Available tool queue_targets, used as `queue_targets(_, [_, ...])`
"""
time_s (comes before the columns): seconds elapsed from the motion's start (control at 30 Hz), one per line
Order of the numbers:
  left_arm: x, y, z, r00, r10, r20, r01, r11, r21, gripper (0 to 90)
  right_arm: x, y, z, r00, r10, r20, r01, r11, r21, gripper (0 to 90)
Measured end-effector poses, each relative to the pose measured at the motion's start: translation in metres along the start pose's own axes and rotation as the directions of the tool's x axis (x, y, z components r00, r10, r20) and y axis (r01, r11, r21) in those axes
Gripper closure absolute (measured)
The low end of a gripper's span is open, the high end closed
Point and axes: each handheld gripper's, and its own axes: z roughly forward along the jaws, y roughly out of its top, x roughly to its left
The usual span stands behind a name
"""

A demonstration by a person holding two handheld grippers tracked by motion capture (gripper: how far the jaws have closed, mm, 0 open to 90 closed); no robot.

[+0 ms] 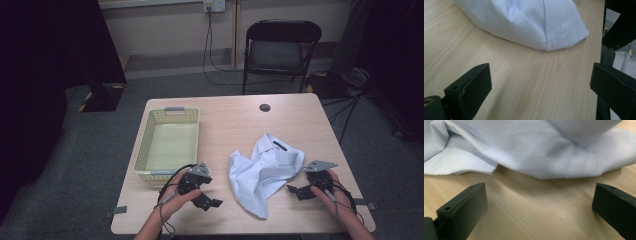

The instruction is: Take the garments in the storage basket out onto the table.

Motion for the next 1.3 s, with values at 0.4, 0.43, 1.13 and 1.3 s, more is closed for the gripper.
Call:
queue_targets(0.4, [0.001,-0.012,-0.006,0.9999,-0.008,-0.009,0.008,0.9998,0.018,3.3,0.000,0.000,0.000,1.0000,0.000,0.000,0.000,1.000,0.000,0.0])
queue_targets(0.43, [0.001,-0.013,-0.007,0.9999,-0.011,-0.010,0.012,0.9998,0.017,3.3,0.000,0.000,0.000,1.0000,0.000,0.000,0.000,1.000,0.000,0.0])
queue_targets(1.13, [0.008,-0.031,-0.027,0.9992,-0.033,-0.025,0.033,0.9995,0.005,3.3,0.000,0.000,0.000,1.0000,0.000,0.000,0.000,1.000,0.000,0.0])
queue_targets(1.3, [0.010,-0.035,-0.034,0.9991,-0.032,-0.028,0.032,0.9994,-0.011,3.3,0.000,0.000,0.000,1.0000,0.000,0.000,0.000,1.000,0.000,0.0])
